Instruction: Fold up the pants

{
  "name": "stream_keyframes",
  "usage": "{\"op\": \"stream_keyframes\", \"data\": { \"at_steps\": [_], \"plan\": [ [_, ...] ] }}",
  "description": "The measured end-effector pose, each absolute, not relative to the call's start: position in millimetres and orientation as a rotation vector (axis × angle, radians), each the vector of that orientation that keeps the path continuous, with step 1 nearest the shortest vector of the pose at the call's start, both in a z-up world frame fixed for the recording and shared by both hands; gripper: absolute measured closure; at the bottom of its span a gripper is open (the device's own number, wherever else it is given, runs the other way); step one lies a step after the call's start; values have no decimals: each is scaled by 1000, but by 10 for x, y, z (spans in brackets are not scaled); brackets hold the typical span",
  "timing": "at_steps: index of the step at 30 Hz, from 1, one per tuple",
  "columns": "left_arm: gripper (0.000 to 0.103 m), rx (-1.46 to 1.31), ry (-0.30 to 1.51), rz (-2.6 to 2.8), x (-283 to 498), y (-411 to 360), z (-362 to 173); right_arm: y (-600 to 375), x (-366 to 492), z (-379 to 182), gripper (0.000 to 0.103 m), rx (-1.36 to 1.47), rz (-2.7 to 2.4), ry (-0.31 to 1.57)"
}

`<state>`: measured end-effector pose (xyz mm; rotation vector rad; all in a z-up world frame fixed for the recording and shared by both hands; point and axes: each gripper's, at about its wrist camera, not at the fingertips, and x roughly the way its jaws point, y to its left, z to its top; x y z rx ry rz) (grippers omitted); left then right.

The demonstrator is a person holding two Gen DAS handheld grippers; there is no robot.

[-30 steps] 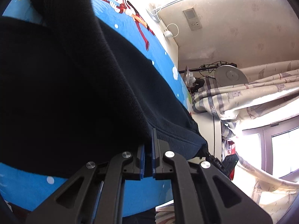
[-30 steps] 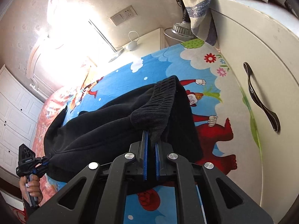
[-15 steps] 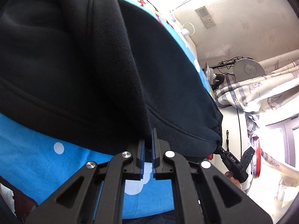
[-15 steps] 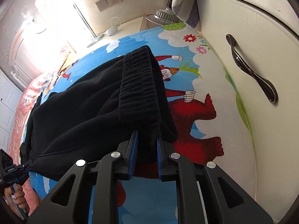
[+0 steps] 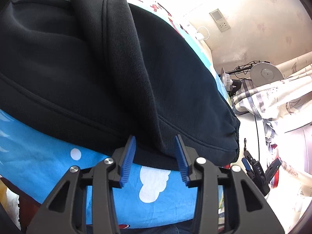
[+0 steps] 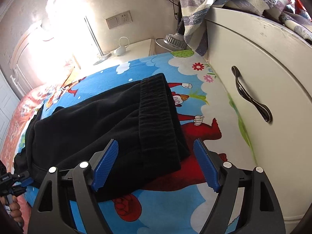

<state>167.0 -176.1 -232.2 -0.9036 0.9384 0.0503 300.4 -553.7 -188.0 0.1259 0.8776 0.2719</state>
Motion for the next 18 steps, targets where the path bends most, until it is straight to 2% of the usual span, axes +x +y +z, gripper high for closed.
{"op": "stream_keyframes", "data": {
  "at_steps": [2,3,5,9,11,13,14,15,18],
  "plan": [
    [50,-851,911,96,1691,-1754,-2206,-5521,3066,-1998,26,122,218,914],
    [43,-821,908,134,1718,-1755,-2159,-5539,3098,-2062,34,150,217,937],
    [42,-778,914,188,1809,-1782,-2102,-5529,3126,-2166,54,181,264,972],
    [42,-583,986,321,2100,-1927,-2080,-5386,3073,-2113,65,62,257,928],
    [76,-494,1042,403,2192,-1951,-2144,-5354,3068,-2097,68,29,253,921],
    [91,-493,1019,410,2118,-1926,-2108,-5374,3042,-2071,75,26,252,910],
    [93,-504,1004,408,2033,-1907,-2069,-5394,3027,-2047,79,29,254,905],
    [96,-523,990,400,1947,-1902,-2031,-5424,3008,-2016,92,27,243,898],
    [96,-560,969,378,1683,-1893,-1989,-5477,2965,-1957,92,41,253,890]
  ]
}}
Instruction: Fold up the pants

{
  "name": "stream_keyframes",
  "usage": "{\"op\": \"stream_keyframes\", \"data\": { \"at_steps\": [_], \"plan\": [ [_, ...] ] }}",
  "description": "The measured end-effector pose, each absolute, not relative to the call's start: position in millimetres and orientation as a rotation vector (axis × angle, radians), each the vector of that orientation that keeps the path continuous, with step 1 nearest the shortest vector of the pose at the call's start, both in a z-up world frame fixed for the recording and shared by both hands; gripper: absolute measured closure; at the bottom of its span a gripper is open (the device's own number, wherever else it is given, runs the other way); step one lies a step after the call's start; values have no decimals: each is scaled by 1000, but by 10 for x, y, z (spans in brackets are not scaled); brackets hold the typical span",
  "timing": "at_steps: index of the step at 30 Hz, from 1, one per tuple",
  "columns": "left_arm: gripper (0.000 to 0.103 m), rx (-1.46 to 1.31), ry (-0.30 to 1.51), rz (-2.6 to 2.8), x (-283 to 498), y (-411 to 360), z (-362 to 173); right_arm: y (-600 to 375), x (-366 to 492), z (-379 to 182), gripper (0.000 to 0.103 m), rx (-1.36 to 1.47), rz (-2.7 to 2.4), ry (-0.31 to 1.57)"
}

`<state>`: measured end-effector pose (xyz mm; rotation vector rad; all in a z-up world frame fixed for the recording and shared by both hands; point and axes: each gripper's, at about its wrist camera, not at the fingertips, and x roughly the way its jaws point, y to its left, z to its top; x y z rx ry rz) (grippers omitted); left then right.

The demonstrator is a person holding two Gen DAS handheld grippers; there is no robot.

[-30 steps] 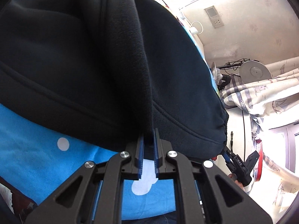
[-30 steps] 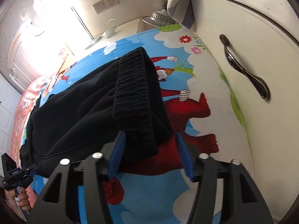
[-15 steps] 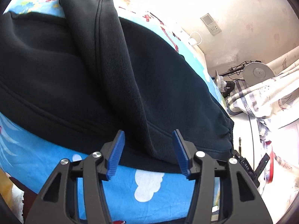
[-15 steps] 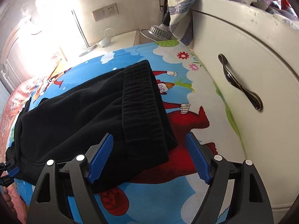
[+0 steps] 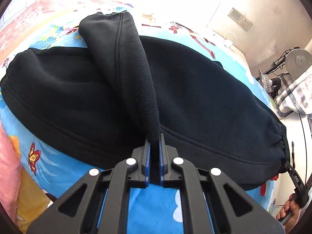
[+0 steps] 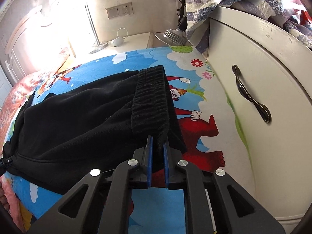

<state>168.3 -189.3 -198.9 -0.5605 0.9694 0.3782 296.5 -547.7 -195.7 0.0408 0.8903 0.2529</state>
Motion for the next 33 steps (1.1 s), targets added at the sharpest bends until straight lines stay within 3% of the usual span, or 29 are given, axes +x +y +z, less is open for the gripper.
{"op": "stream_keyframes", "data": {
  "at_steps": [6,14,17,19,21,27,33],
  "plan": [
    [96,-560,1011,380,1657,-2024,-2168,-5396,2970,-2105,92,-28,217,915],
    [69,-611,964,380,1637,-1654,-1801,-5285,2935,-2197,87,-132,175,899],
    [63,-562,877,478,1929,-1247,-1463,-5278,2937,-2214,86,-146,177,894],
    [51,-565,865,513,2257,-953,-1302,-5295,2944,-2217,86,-141,184,898],
    [51,-524,882,540,2689,-686,-1197,-5301,2948,-2215,85,-139,188,902],
    [44,-348,1103,651,4101,-29,-1333,-5262,2972,-2203,83,-166,186,918],
    [40,-209,1347,775,4858,232,-1945,-5223,2986,-2203,82,-192,179,930]
  ]
}}
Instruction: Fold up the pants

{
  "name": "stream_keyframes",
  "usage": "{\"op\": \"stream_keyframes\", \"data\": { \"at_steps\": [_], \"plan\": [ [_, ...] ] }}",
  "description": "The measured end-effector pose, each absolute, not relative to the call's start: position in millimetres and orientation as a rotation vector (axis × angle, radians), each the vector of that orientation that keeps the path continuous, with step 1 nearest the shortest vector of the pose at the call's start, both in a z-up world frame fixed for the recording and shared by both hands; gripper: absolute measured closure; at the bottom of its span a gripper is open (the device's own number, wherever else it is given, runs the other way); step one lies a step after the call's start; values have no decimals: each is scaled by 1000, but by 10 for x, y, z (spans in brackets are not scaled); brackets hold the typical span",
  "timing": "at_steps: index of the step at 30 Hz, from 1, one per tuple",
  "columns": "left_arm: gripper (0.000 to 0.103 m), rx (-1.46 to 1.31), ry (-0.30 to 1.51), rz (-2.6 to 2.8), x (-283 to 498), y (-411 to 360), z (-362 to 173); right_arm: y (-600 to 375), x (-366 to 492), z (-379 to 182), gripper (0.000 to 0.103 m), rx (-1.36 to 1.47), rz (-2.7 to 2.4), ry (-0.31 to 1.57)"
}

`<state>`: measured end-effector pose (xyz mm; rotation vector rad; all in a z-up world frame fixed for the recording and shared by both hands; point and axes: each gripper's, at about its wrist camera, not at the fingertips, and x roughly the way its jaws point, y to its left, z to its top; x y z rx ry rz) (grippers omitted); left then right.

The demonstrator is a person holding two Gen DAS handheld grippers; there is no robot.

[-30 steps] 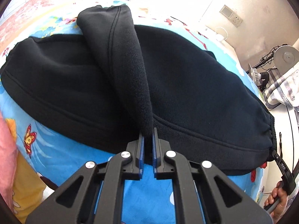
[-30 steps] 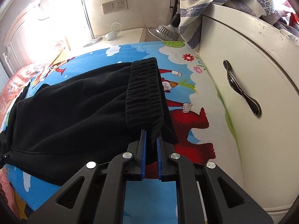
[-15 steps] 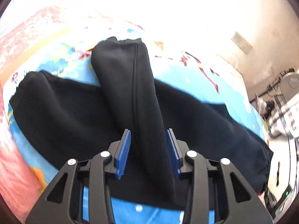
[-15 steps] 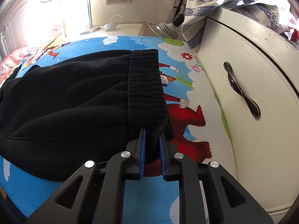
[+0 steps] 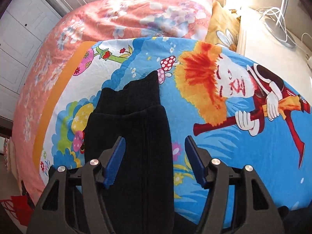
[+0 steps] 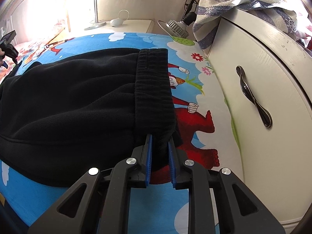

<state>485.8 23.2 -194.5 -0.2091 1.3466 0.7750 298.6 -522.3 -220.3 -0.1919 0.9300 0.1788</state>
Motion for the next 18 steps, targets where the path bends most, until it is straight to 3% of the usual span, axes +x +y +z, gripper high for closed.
{"op": "stream_keyframes", "data": {
  "at_steps": [3,4,5,6,7,13,18],
  "plan": [
    [41,-215,1433,812,4949,357,-2208,-5223,2993,-2203,82,-191,182,936],
    [54,-197,1444,831,4915,369,-2250,-5221,2994,-2203,82,-192,182,937],
    [58,-191,1447,819,4892,389,-2268,-5219,2994,-2203,81,-195,183,937],
    [79,-184,1453,799,4890,412,-2266,-5215,2994,-2203,81,-199,182,937],
    [92,-176,1462,788,4867,437,-2253,-5212,2995,-2204,81,-200,182,937],
    [95,-357,1271,712,4366,784,-1549,-5218,2975,-2211,81,-199,184,926],
    [95,-613,1045,654,3404,1157,-942,-5250,2976,-2204,81,-179,197,930]
  ]
}}
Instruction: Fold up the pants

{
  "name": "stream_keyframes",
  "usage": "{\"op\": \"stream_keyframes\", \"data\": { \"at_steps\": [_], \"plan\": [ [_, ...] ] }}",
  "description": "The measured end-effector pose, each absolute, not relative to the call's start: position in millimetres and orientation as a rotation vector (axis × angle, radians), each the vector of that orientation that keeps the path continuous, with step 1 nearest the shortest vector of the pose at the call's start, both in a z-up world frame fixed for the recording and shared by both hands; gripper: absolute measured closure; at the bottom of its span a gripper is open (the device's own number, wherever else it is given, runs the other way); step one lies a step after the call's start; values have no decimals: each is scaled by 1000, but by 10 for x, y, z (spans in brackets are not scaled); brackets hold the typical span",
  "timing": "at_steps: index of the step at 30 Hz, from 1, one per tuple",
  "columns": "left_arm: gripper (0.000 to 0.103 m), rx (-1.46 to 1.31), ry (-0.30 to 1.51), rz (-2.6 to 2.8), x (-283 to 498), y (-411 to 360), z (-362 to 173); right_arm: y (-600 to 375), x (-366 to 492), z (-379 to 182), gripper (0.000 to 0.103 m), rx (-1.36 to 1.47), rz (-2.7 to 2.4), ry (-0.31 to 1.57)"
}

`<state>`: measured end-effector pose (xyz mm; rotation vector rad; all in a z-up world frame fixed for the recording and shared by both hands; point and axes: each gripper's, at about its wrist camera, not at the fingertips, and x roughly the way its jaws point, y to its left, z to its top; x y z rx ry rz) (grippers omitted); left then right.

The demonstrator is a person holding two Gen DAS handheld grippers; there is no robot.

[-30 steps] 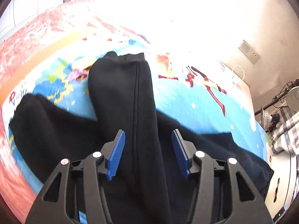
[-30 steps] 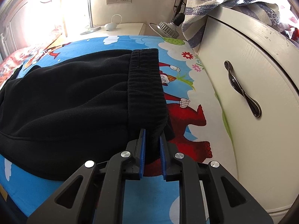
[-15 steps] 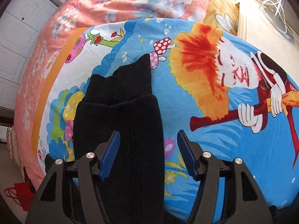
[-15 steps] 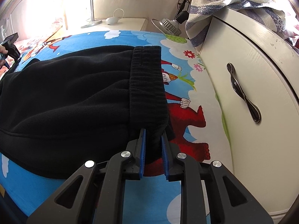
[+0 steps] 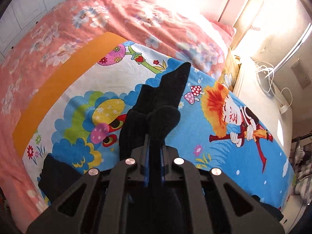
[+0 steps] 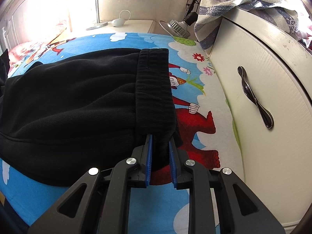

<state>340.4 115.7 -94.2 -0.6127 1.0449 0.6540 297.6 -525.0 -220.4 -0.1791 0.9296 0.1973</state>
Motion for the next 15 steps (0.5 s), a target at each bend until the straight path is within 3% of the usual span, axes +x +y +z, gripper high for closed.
{"op": "stream_keyframes", "data": {
  "at_steps": [4,7,11,15],
  "plan": [
    [95,-783,871,638,2360,1340,-730,-5305,2995,-2196,81,-153,218,938],
    [96,-935,758,645,1475,1407,-858,-5304,2998,-2192,81,-157,221,939],
    [96,-1103,661,656,460,1399,-1330,-5299,3004,-2190,80,-158,219,940],
    [94,-1275,645,595,-29,1460,-2004,-5348,3052,-2166,78,-118,232,960]
  ]
}}
